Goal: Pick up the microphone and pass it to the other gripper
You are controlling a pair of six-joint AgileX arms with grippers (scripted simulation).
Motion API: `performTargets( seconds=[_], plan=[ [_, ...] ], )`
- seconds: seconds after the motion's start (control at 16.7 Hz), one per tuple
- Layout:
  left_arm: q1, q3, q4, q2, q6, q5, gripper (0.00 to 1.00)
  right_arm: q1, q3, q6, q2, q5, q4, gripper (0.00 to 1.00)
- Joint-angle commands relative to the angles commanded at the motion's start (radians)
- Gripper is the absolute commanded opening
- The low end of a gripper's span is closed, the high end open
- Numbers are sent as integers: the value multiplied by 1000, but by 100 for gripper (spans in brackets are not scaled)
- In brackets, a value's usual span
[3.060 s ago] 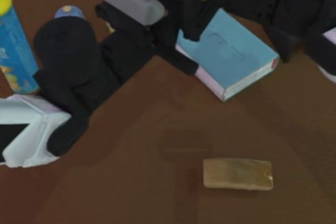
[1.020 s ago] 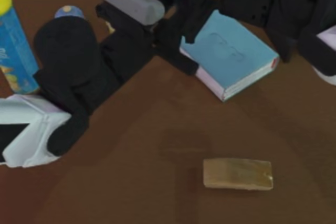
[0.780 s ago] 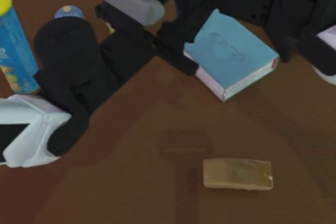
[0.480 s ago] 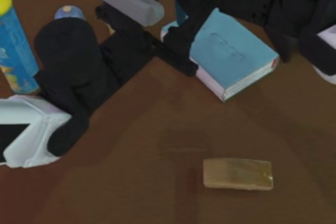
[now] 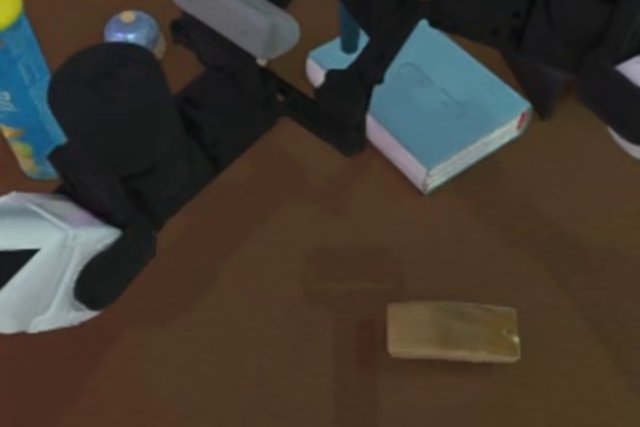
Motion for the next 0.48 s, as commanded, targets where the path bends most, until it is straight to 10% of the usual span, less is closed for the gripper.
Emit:
performTargets(
  seconds=[0.48],
  plan=[
    [54, -219, -4, -226, -5, 36, 100, -99, -75, -3, -78, -105, 5, 0]
  ],
)
